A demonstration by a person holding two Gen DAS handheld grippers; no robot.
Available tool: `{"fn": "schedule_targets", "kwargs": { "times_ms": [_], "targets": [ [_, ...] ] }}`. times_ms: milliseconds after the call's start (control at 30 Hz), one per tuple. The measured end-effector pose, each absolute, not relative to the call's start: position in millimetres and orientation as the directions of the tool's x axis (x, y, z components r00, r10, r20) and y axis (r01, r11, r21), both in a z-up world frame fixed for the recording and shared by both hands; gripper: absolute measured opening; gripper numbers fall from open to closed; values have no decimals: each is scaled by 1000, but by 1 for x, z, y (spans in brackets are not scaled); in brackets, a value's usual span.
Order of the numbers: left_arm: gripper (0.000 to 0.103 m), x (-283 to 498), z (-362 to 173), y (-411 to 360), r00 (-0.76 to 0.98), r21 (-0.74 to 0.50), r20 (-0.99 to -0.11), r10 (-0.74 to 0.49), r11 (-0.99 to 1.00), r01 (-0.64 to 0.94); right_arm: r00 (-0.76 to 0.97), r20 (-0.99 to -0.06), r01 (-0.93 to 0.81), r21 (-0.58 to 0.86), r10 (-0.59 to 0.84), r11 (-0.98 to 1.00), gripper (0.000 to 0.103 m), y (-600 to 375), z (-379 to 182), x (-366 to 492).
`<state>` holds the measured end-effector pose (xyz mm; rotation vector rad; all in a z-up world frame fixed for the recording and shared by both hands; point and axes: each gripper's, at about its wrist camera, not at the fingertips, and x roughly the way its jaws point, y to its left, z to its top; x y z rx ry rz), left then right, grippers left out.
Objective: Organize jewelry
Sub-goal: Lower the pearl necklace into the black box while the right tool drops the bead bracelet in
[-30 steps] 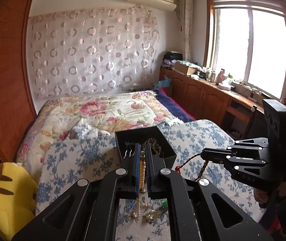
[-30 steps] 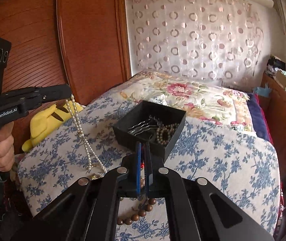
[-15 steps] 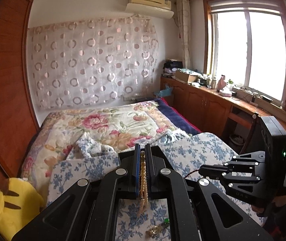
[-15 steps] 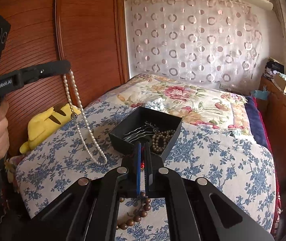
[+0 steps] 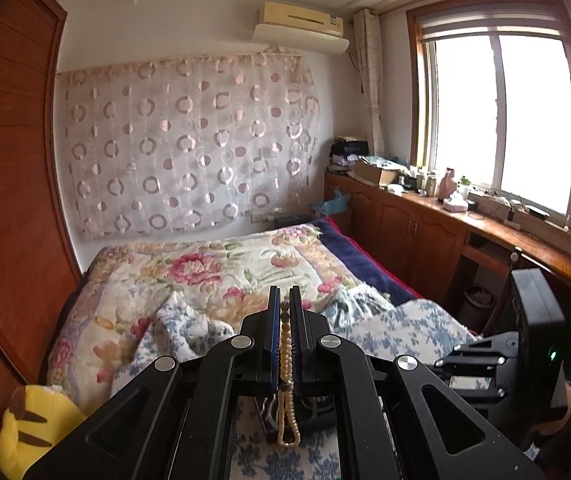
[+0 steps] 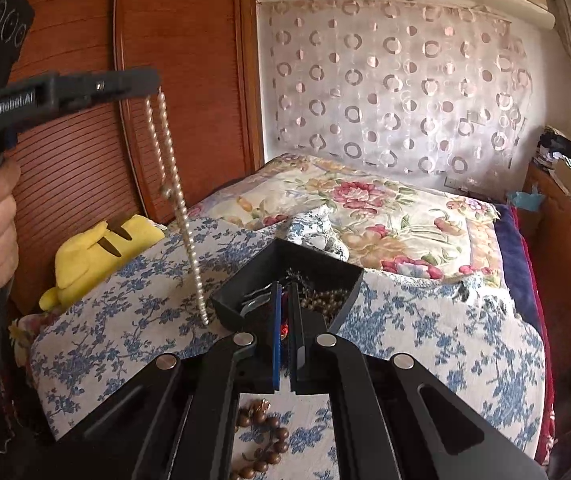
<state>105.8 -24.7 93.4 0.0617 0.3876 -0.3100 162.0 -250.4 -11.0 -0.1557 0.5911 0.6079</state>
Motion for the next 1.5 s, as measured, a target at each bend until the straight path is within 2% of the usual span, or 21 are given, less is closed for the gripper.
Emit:
{"fn": "schedule_targets", "kwargs": {
  "times_ms": [400, 900, 967, 1100, 1500],
  "targets": [
    [4, 149, 103, -28, 871, -2, -404, -279, 953, 304, 639, -566, -607, 45, 521, 794, 3, -243, 6, 213],
    [4, 201, 43, -30, 803, -28, -528, -277, 951, 309, 527, -674, -619, 114, 518, 777, 5, -222, -66, 253],
    [4, 203, 40, -31, 797, -31, -534, -282, 949, 315, 518, -689, -617, 109, 507, 779, 7, -220, -73, 255],
    [4, 206, 35, -33, 788, -36, -541, -292, 945, 325, 515, -692, -614, 115, 506, 781, 21, -222, -77, 255],
    [4, 210, 11, -42, 754, -40, -584, -300, 939, 342, 550, -676, -576, 118, 490, 809, 21, -249, -76, 243]
  ]
}}
